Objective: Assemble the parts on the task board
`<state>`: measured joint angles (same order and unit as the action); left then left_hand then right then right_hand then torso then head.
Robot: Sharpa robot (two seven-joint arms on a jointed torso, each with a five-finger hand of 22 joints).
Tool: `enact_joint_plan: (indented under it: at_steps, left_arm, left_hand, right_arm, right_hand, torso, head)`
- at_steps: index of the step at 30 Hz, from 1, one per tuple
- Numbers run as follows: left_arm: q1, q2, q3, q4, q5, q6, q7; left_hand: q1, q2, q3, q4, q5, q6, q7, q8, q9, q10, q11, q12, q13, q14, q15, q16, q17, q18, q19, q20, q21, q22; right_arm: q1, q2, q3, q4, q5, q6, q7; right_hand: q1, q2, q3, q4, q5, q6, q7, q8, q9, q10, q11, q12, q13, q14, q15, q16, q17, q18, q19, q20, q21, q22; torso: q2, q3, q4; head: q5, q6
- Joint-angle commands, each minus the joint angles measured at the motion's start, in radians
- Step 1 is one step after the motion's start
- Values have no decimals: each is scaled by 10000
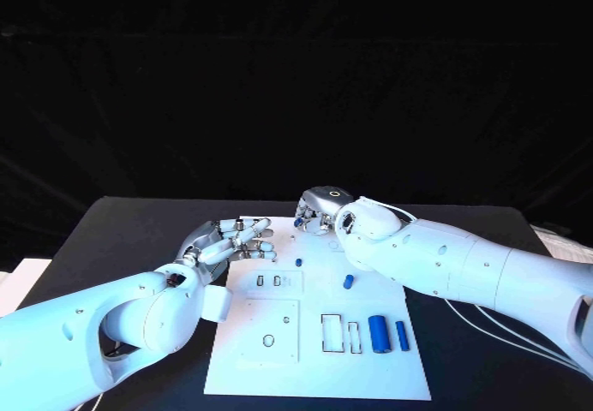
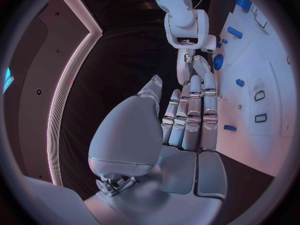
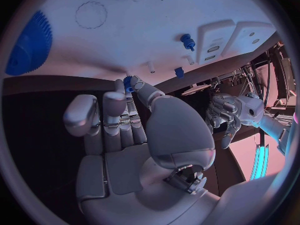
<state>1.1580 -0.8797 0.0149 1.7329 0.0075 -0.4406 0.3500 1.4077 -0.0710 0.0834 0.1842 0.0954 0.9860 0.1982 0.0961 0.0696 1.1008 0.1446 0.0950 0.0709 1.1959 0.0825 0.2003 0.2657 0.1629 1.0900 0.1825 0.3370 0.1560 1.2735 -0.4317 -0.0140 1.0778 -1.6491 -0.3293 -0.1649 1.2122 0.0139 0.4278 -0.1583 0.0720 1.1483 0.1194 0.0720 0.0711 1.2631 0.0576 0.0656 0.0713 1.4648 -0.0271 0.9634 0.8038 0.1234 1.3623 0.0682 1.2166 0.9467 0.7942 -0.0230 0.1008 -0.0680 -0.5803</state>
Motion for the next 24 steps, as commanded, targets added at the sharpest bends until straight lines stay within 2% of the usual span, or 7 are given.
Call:
enact_joint_plan:
  at_steps: [1, 9, 15, 16, 18, 20, 24]
  left_arm:
    - [19, 25, 9, 30, -44, 233, 33]
    - [26, 25, 9, 16, -44, 239, 32]
    - [37, 15, 9, 9, -44, 230, 27]
    - [39, 11, 9, 8, -44, 226, 27]
    - [45, 4, 9, 7, -44, 221, 26]
    - [51, -2, 9, -3, -44, 220, 24]
    - [60, -27, 9, -44, -44, 219, 17]
  left_hand:
    - [-19, 63, -1, -57, -26, -5, 35, -48, -9, -35, 2, -35, -9, -18, 39, -37, 15, 179, 5, 67, -66, -13]
    - [-11, 76, 7, -68, -25, -3, 34, -52, -8, -32, 0, -41, -9, -16, 38, -43, 25, 180, 6, 67, -66, -14]
    - [0, 90, 16, -83, -24, 1, 32, -56, -7, -29, 0, -48, -8, -12, 36, -49, 36, 181, 8, 67, -66, -14]
    - [0, 90, 16, -83, -24, 1, 32, -56, -7, -29, 0, -48, -8, -12, 36, -49, 36, 181, 8, 67, -66, -14]
    - [0, 90, 16, -83, -24, 1, 32, -56, -7, -29, 0, -48, -8, -12, 36, -49, 36, 181, 8, 67, -66, -14]
    - [0, 90, 16, -83, -24, 1, 32, -56, -7, -29, 0, -48, -8, -12, 36, -49, 36, 181, 8, 67, -66, -14]
    - [0, 90, 16, -83, -24, 1, 32, -56, -7, -29, 0, -48, -8, -12, 36, -49, 36, 181, 8, 67, -66, -14]
  right_arm:
    - [-29, 38, -11, -92, 10, 285, -48]
    - [-34, 85, -11, -105, 27, 312, -23]
    - [-31, 69, -11, -124, 43, 315, -38]
    - [-29, 64, -12, -133, 54, 258, -54]
    - [-24, 40, -12, -129, 69, 87, -77]
    - [-21, -43, -13, -45, 85, -174, -83]
    - [-17, -371, -10, 322, 176, -481, -37]
  right_hand:
    - [57, -7, -12, 75, 46, -5, 60, -36, 192, -69, 12, -46, -14, 157, -12, 39, -16, -74, -52, 16, 38, 8]
    - [35, -53, -17, 104, 44, -20, 70, -46, 191, -90, 22, -43, -16, 147, -2, 28, -40, -72, -68, 26, 42, 4]
    - [-57, -287, -57, 207, 66, -214, 152, -108, 149, -358, 97, -65, -52, 61, 67, -138, -269, -37, -202, 76, -47, -172]
    - [-134, -433, -113, 255, 120, -443, 248, -120, 94, -666, 165, -59, -84, -16, 144, -334, -500, 0, -321, 116, -182, -397]
    - [-262, -865, -390, 300, 212, -1368, 442, -107, -86, -1518, 375, -70, -104, -254, 303, -1025, -1302, 133, -710, 236, -674, -1180]
    - [-130, -1070, -823, 349, 272, -2404, 476, -115, -81, -2460, 461, -19, -88, -391, 350, -1550, -1911, 258, -1034, 356, -1116, -1816]
    - [83, -1018, -1147, 414, 345, -2479, 525, -65, -33, -2515, 491, 142, -50, -362, 372, -1673, -2081, 274, -1038, 389, -1188, -1905]
  torso:
    - [9, -6, -7]
    - [18, -5, -12]
    - [26, -1, -7]
    - [26, -1, -8]
    - [23, -9, -14]
    - [22, -7, -15]
    - [23, 18, -37]
  head:
    - [12, -6]
    - [24, -23]
    - [36, -30]
    - [38, -27]
    - [43, -20]
    - [45, -20]
    - [60, -4]
